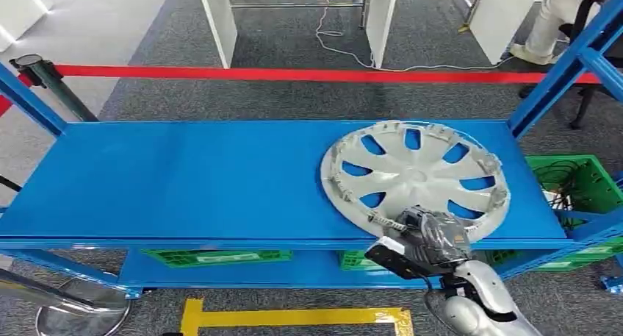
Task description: Take the parts from the cabinet and place them on the table.
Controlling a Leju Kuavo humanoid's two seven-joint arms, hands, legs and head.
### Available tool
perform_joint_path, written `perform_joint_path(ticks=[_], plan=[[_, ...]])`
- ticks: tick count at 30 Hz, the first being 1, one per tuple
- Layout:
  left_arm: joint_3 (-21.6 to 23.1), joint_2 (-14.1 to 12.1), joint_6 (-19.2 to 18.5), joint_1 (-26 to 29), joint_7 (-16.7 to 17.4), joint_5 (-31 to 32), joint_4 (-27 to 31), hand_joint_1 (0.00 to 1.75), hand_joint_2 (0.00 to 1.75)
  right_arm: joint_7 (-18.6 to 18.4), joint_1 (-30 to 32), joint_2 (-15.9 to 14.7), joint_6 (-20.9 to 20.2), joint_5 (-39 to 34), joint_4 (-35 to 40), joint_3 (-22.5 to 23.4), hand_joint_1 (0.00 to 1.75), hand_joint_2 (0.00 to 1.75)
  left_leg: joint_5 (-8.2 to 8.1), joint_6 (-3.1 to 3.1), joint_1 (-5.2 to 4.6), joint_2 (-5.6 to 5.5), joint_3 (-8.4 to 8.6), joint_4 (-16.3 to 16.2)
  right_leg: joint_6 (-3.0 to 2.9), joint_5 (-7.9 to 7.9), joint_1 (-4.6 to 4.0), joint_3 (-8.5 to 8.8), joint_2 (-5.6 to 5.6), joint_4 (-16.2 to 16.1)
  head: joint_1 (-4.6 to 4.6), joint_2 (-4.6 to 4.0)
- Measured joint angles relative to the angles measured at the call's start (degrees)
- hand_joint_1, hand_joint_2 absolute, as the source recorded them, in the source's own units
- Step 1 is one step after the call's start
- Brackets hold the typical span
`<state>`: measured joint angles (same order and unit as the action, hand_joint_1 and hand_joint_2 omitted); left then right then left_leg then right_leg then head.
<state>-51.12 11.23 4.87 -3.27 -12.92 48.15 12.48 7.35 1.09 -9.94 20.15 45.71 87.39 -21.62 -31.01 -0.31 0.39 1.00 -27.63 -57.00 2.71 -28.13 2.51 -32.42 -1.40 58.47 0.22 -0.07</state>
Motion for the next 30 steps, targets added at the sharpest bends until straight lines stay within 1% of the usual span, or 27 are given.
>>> perform_joint_path(ticks=[4, 5, 6, 7, 8, 9, 11, 13, 14, 16, 18, 20, 22, 23, 24, 26, 28, 29, 30], plan=[[-0.7, 0.0, 0.9, 0.0, -0.5, -0.3, 0.0, 0.00, 1.75, 9.6, 0.4, 0.2, -0.1, -10.0, 4.0, -2.6, 1.75, 1.75, 0.01, 0.00, 0.00, -0.02, -0.04, 0.0, 0.00, 0.00, -0.01, -0.13, -0.09, 0.0, 0.00, 0.00], [-1.2, -0.1, 1.8, 0.0, -0.8, -0.7, 0.0, 0.00, 1.75, 12.0, 0.6, 0.2, -0.7, -12.2, 4.9, -3.0, 1.75, 1.75, 0.01, 0.00, 0.00, -0.04, -0.06, 0.0, 0.00, 0.00, -0.01, -0.13, -0.11, 0.0, -0.02, 0.00], [-1.7, -0.2, 4.1, 0.0, -1.7, -1.3, 0.0, 0.00, 1.75, 15.6, 1.0, 0.8, -2.5, -16.2, 6.1, -3.3, 1.75, 1.75, 0.01, 0.00, 0.00, -0.05, -0.06, 0.0, 0.00, -0.01, -0.01, -0.16, -0.11, 0.0, -0.02, 0.00], [-2.2, -0.3, 7.7, 0.0, -3.0, -1.9, 0.0, 0.00, 1.75, 21.4, 1.7, 1.1, -5.2, -23.2, 8.3, -3.2, 1.75, 1.75, 0.01, -0.01, 0.00, -0.05, -0.11, 0.0, 0.00, -0.01, -0.01, -0.19, -0.10, 0.0, 0.00, 0.00], [-2.8, -0.3, 10.0, -0.1, -3.8, -2.1, 0.0, 0.00, 1.75, 25.4, 2.4, 1.3, -7.3, -28.8, 10.3, -3.2, 1.75, 1.75, 0.01, -0.01, 0.00, -0.04, -0.16, 0.0, 0.00, -0.01, -0.01, -0.22, -0.07, 0.0, 0.02, 0.00], [-3.1, -0.4, 11.5, -0.1, -4.3, -2.1, 0.0, 0.00, 1.75, 27.9, 3.1, 1.7, -8.9, -32.3, 12.3, -3.5, 1.75, 1.75, 0.01, -0.01, 0.00, -0.03, -0.28, 0.0, 0.00, -0.01, -0.01, -0.23, -0.05, 0.0, -0.04, 0.00], [-3.8, -0.8, 11.7, -0.3, -4.5, -2.6, 0.0, 0.00, 1.75, 29.5, 3.4, 2.5, -11.4, -34.9, 15.0, -4.1, 1.75, 1.75, 0.00, 0.00, 0.00, -0.04, -0.22, 0.0, 0.01, -0.03, -0.01, -0.27, -0.10, 0.0, -0.02, 0.00], [-4.5, -1.0, 10.1, -0.4, -4.4, -3.1, 0.0, 0.00, 1.75, 30.8, 3.2, 3.3, -14.0, -38.1, 16.7, -4.2, 1.75, 1.75, 0.01, 0.00, 0.00, -0.04, -0.26, 0.0, 0.02, -0.03, -0.01, -0.26, -0.12, 0.0, -0.02, 0.00], [-4.7, -1.1, 9.2, -0.4, -4.4, -3.2, 0.0, 0.00, 0.00, 31.6, 3.1, 3.9, -15.9, -39.9, 17.4, -4.2, 1.75, 1.75, 0.00, 0.00, 0.00, -0.04, -0.29, 0.0, 0.02, -0.02, -0.01, -0.24, -0.10, 0.0, 0.00, 0.00], [-5.5, -1.2, 7.8, -0.4, -4.5, -3.4, 0.0, 0.00, 0.00, 32.2, 3.1, 4.4, -20.3, -42.9, 18.5, -4.0, 1.75, 1.75, 0.01, 0.00, 0.00, -0.03, -0.29, 0.0, 0.02, -0.01, 0.00, -0.23, -0.07, 0.0, 0.04, 0.00], [-5.7, -1.4, 6.5, -0.4, -4.9, -3.6, 0.0, 0.00, 0.00, 32.3, 3.2, 5.7, -26.3, -46.4, 19.8, -3.7, 1.75, 1.75, 0.01, 0.00, -0.02, -0.03, -0.28, 0.0, 0.02, 0.00, 0.01, -0.23, -0.07, 0.0, 0.00, 0.00], [-6.1, -1.6, 5.2, -0.4, -5.2, -3.9, 0.0, 0.00, 0.00, 32.2, 3.5, 7.3, -35.4, -50.9, 21.2, -2.5, 1.75, 1.75, 0.01, 0.00, -0.01, -0.03, -0.22, -0.1, 0.02, 0.00, 0.00, -0.26, -0.08, 0.0, -0.02, 0.00], [-6.8, -1.6, 4.7, -0.4, -5.4, -4.0, 0.0, 0.00, 0.00, 32.2, 4.4, 8.8, -43.8, -54.6, 21.5, -1.2, 1.75, 1.75, 0.01, 0.00, 0.00, -0.03, -0.26, -0.1, 0.02, 0.00, -0.01, -0.32, -0.06, 0.0, 0.02, 0.00], [-7.0, -1.7, 4.5, -0.4, -5.4, -3.9, 0.0, 0.00, 0.00, 32.3, 4.4, 9.6, -47.7, -56.0, 21.7, -0.3, 1.75, 1.75, 0.01, -0.01, 0.01, 0.00, -0.25, -0.1, 0.02, 0.00, -0.02, -0.34, 0.00, 0.0, -0.07, 0.00], [-7.0, -1.7, 4.5, -0.5, -5.4, -3.9, 0.0, 0.00, 0.00, 32.5, 4.3, 10.6, -50.5, -56.9, 22.1, 0.5, 1.75, 1.75, 0.01, -0.01, 0.03, 0.00, -0.24, -0.1, 0.02, 0.00, -0.05, -0.32, 0.00, 0.0, 0.00, 0.00], [-7.1, -1.7, 4.5, -0.6, -5.4, -3.9, 0.0, 0.00, 0.00, 32.5, 4.3, 11.8, -51.8, -57.3, 22.5, 1.3, 1.75, 1.75, 0.01, -0.01, 0.05, -0.02, -0.26, -0.1, 0.01, -0.01, -0.08, -0.32, -0.05, 0.0, 0.00, 0.00], [-7.3, -1.7, 4.4, -0.7, -5.4, -3.7, 0.0, 0.00, 0.00, 32.5, 4.4, 12.7, -54.6, -58.6, 22.5, 2.3, 1.75, 1.75, 0.01, -0.01, 0.06, -0.02, -0.26, -0.1, 0.01, -0.01, -0.08, -0.32, -0.04, 0.0, 0.00, 0.00], [-7.3, -1.8, 4.4, -0.7, -5.3, -3.5, 0.0, 0.00, 1.75, 32.5, 4.6, 13.5, -56.9, -59.5, 22.5, 3.0, 1.75, 1.75, 0.01, -0.01, 0.05, -0.02, -0.27, -0.1, 0.02, -0.01, -0.07, -0.32, -0.04, 0.0, 0.00, 0.00], [-7.3, -1.9, 4.5, -0.7, -5.2, -3.1, 0.0, 0.00, 1.75, 32.5, 4.8, 14.6, -61.2, -60.7, 22.5, 4.1, 1.75, 1.75, 0.01, -0.01, 0.05, -0.02, -0.28, -0.1, 0.02, -0.01, -0.08, -0.31, -0.05, 0.0, 0.00, 0.00]])
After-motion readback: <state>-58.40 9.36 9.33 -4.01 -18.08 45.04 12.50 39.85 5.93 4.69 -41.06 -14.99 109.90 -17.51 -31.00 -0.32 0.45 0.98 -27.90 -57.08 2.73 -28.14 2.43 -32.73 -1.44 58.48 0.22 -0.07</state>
